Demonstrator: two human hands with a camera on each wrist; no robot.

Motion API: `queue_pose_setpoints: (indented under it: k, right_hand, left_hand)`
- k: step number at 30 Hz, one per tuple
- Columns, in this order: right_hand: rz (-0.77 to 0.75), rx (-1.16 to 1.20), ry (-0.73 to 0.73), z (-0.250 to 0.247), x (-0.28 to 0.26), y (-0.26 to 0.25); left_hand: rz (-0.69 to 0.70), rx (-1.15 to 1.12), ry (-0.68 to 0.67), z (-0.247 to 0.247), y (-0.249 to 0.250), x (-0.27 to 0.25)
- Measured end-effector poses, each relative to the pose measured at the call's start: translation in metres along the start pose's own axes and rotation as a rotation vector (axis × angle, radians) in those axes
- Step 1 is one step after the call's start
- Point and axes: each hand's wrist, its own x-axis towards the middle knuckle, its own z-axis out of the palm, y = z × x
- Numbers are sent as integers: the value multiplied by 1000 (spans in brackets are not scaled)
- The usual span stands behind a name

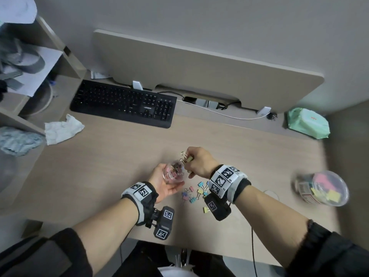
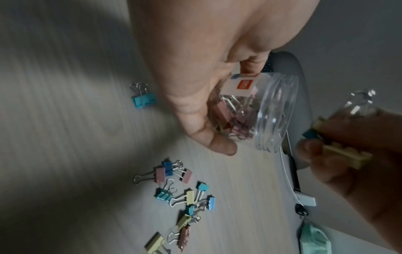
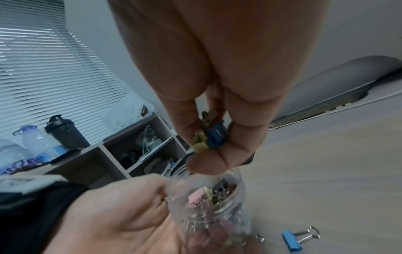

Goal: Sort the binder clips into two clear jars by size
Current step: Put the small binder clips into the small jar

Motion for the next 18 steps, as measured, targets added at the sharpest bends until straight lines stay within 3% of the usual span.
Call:
queue_pose_setpoints:
  k: [10,18]
  right_hand:
    - [-126,-433,9,6,-11,-7]
    - [-257,-230,65,0,-16,-14]
  left_hand:
    - [23,-14,-17,14,4,-8]
    - [22,-66,-36,13,4,-12]
